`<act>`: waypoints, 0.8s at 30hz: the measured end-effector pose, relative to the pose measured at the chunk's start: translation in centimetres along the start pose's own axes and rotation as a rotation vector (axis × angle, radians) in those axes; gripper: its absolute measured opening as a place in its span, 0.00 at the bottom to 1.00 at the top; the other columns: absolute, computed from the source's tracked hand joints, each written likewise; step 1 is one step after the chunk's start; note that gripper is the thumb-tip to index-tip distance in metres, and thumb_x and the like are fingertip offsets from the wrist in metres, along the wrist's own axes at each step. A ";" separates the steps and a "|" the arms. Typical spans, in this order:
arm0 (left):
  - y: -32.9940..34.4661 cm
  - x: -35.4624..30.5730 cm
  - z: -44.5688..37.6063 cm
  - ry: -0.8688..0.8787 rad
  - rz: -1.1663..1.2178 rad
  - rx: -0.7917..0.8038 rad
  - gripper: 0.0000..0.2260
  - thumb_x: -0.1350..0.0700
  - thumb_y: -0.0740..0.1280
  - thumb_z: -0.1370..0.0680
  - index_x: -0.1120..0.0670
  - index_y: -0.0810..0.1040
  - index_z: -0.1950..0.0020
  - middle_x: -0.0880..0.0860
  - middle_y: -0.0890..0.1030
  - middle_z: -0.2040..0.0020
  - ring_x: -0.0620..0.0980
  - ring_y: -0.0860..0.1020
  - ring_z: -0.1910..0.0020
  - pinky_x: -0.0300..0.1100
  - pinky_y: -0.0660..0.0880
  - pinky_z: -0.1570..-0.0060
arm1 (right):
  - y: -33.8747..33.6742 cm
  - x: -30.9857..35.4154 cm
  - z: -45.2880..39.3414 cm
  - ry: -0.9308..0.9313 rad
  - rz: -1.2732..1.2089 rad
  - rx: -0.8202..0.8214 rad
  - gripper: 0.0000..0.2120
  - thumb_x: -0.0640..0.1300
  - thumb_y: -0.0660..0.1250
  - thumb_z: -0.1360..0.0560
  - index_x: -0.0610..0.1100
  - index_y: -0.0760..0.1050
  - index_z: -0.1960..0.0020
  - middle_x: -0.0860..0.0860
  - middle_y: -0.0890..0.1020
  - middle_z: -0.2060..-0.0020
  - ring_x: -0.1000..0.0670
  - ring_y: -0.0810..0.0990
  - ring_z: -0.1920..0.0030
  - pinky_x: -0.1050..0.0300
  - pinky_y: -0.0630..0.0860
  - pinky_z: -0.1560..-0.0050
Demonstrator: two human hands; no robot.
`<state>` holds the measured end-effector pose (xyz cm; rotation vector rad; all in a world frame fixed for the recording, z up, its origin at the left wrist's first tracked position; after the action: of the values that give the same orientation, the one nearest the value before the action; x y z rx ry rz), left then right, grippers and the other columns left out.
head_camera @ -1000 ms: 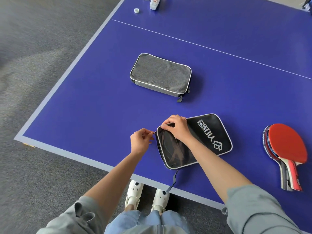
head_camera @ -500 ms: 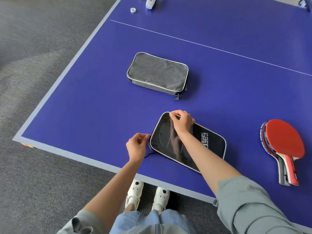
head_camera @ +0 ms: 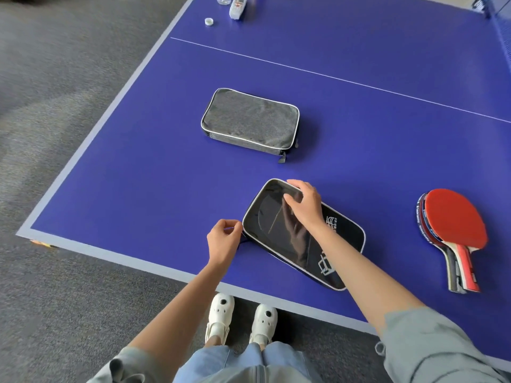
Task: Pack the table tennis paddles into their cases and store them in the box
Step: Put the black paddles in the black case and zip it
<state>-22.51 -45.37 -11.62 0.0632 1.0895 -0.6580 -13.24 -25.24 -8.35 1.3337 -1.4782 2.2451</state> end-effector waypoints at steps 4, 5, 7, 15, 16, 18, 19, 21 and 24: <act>1.9 -2.5 -1.0 0.102 -0.122 0.126 0.15 0.49 0.68 0.25 0.54 0.77 0.41 0.50 0.79 0.46 0.48 0.78 0.48 0.47 0.79 0.52 | -2.6 -3.2 5.5 0.032 0.106 -0.161 0.22 0.41 0.72 0.28 0.41 0.74 0.36 0.44 0.74 0.35 0.44 0.70 0.33 0.47 0.65 0.32; 2.6 -2.9 -1.1 0.114 -0.173 0.159 0.16 0.49 0.68 0.25 0.53 0.77 0.40 0.50 0.79 0.46 0.50 0.78 0.47 0.50 0.79 0.51 | -3.2 -4.2 7.0 0.094 0.115 -0.232 0.23 0.42 0.72 0.29 0.40 0.73 0.35 0.43 0.73 0.33 0.43 0.69 0.32 0.45 0.64 0.31; 3.8 -3.3 -1.5 0.101 -0.263 0.192 0.17 0.49 0.68 0.25 0.52 0.75 0.37 0.51 0.78 0.43 0.53 0.76 0.43 0.54 0.78 0.47 | -4.2 -6.1 9.8 0.224 0.089 -0.368 0.27 0.42 0.74 0.30 0.39 0.71 0.33 0.41 0.69 0.31 0.41 0.66 0.30 0.44 0.63 0.31; 4.2 -2.3 -1.4 -0.015 -0.308 0.133 0.20 0.52 0.70 0.28 0.53 0.74 0.37 0.53 0.79 0.44 0.55 0.78 0.46 0.53 0.78 0.46 | -3.6 -9.2 15.3 0.623 -0.445 -0.465 0.32 0.44 0.76 0.32 0.42 0.67 0.32 0.45 0.73 0.37 0.45 0.71 0.36 0.44 0.70 0.34; 4.1 -2.3 -1.4 -0.023 -0.280 0.135 0.20 0.53 0.71 0.28 0.53 0.74 0.37 0.52 0.80 0.44 0.55 0.79 0.47 0.53 0.78 0.47 | -3.7 -9.2 15.2 0.636 -0.476 -0.467 0.31 0.44 0.76 0.32 0.43 0.68 0.32 0.46 0.74 0.37 0.45 0.72 0.37 0.44 0.71 0.35; 3.6 -2.2 -1.4 -0.047 -0.212 0.115 0.20 0.54 0.71 0.28 0.52 0.73 0.37 0.50 0.79 0.45 0.54 0.79 0.47 0.53 0.78 0.46 | -3.8 -9.1 14.7 0.643 -0.530 -0.461 0.31 0.42 0.75 0.32 0.44 0.69 0.32 0.46 0.74 0.37 0.46 0.74 0.38 0.45 0.72 0.35; 3.1 -2.1 -1.4 -0.049 -0.189 0.092 0.19 0.55 0.71 0.28 0.52 0.73 0.38 0.51 0.79 0.45 0.54 0.79 0.48 0.54 0.78 0.46 | -3.7 -8.9 14.3 0.637 -0.547 -0.449 0.30 0.41 0.75 0.32 0.44 0.68 0.32 0.46 0.74 0.37 0.46 0.74 0.38 0.45 0.73 0.36; 1.7 -2.1 -1.6 -0.036 -0.172 0.029 0.18 0.55 0.70 0.27 0.53 0.73 0.39 0.52 0.80 0.45 0.54 0.79 0.48 0.53 0.78 0.46 | -3.1 -7.9 13.1 0.607 -0.574 -0.410 0.30 0.40 0.74 0.32 0.45 0.69 0.32 0.47 0.75 0.38 0.46 0.75 0.38 0.45 0.74 0.37; -1.6 -2.4 -2.7 -0.006 -0.248 -0.083 0.18 0.54 0.70 0.27 0.54 0.74 0.38 0.54 0.80 0.45 0.56 0.78 0.46 0.54 0.76 0.44 | -1.0 -5.5 10.9 0.547 -0.582 -0.335 0.30 0.38 0.74 0.32 0.45 0.69 0.33 0.47 0.75 0.38 0.46 0.75 0.38 0.45 0.74 0.38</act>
<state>-26.24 -44.60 -10.44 -0.1477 1.1272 -0.8329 -2.93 -31.58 -10.31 0.8103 -1.0348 1.6993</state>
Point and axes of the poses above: each hand's wrist, its own z-axis away from the middle knuckle, its own y-axis out of the palm, x = y × z, the point moved 3 cm from there along -z, towards the middle knuckle
